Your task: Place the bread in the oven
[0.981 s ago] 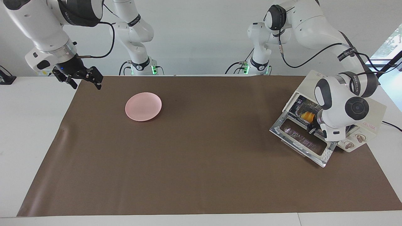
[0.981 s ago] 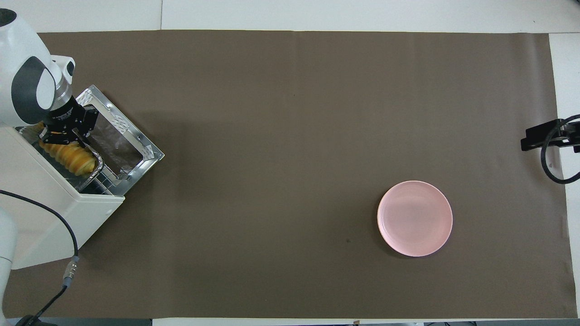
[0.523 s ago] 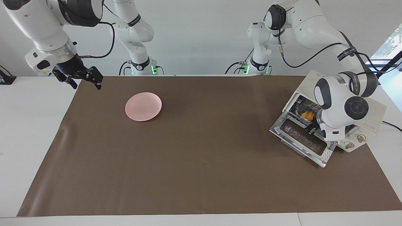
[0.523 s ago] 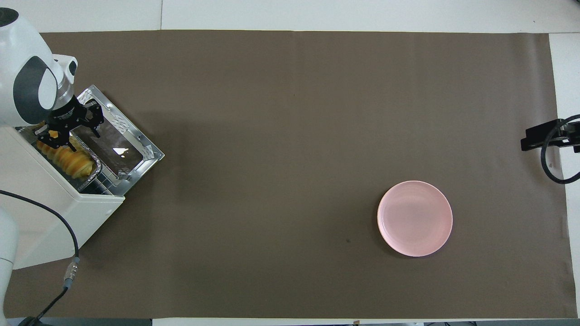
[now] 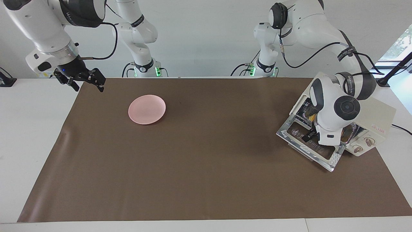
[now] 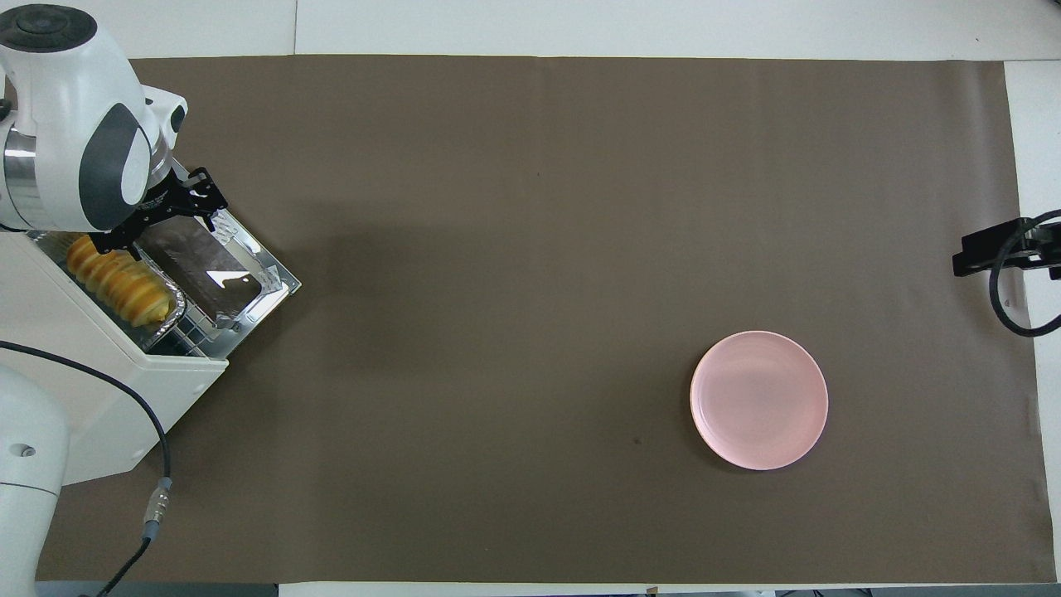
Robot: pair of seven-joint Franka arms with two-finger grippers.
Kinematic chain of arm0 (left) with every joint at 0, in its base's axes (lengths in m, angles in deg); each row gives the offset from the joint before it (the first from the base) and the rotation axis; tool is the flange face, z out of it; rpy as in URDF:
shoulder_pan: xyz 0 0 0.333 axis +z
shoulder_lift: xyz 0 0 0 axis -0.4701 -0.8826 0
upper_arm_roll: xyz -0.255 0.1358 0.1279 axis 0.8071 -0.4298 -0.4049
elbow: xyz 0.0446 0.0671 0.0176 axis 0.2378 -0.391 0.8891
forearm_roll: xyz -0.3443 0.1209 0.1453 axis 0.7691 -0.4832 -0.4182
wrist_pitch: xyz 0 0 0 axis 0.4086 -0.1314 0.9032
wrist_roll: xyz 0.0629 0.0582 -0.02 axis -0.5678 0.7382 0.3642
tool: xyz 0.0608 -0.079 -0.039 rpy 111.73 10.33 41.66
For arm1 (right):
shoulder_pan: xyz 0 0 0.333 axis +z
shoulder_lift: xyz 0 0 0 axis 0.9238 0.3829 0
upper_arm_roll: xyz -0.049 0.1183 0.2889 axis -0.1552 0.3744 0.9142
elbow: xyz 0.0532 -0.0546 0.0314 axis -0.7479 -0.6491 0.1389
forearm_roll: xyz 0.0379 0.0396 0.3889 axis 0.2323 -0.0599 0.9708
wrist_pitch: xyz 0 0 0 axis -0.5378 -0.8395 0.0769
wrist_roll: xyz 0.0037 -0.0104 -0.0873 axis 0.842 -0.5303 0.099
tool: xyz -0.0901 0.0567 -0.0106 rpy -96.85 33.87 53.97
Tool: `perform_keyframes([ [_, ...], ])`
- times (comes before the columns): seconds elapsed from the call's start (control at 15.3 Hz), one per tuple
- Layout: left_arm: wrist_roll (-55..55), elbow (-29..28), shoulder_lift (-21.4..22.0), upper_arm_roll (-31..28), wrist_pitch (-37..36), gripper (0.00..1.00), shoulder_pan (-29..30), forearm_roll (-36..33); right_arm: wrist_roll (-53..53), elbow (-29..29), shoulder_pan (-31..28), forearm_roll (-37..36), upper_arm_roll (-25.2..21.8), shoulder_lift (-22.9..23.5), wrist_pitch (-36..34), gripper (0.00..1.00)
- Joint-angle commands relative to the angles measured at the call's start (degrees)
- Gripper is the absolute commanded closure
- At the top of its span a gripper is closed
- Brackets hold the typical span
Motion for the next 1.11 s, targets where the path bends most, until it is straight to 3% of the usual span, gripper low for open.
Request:
perform_keyframes([
  [0.0, -12.23, -0.89, 3.17, -0.11, 0.61, 0.00, -0.45, -1.34, 0.29, -0.62, -0.42, -0.43, 0.42, -0.80, -0.56, 0.00],
  [0.2, -15.35, 1.39, 4.56, -0.12, -0.44, 0.00, -0.72, -0.72, 0.29, -0.62, -0.42, -0.43, 0.42, -0.80, -0.56, 0.00],
  [0.79, -28.45, -2.73, 15.11, 0.06, -7.64, 0.00, -0.71, -0.55, 0.29, -0.62, -0.42, -0.43, 0.42, -0.80, -0.56, 0.00],
  [1.05, -28.54, -10.63, 24.41, 0.58, -8.53, 0.00, -0.02, 1.21, 0.29, -0.62, -0.42, -0.43, 0.42, -0.80, -0.56, 0.00],
])
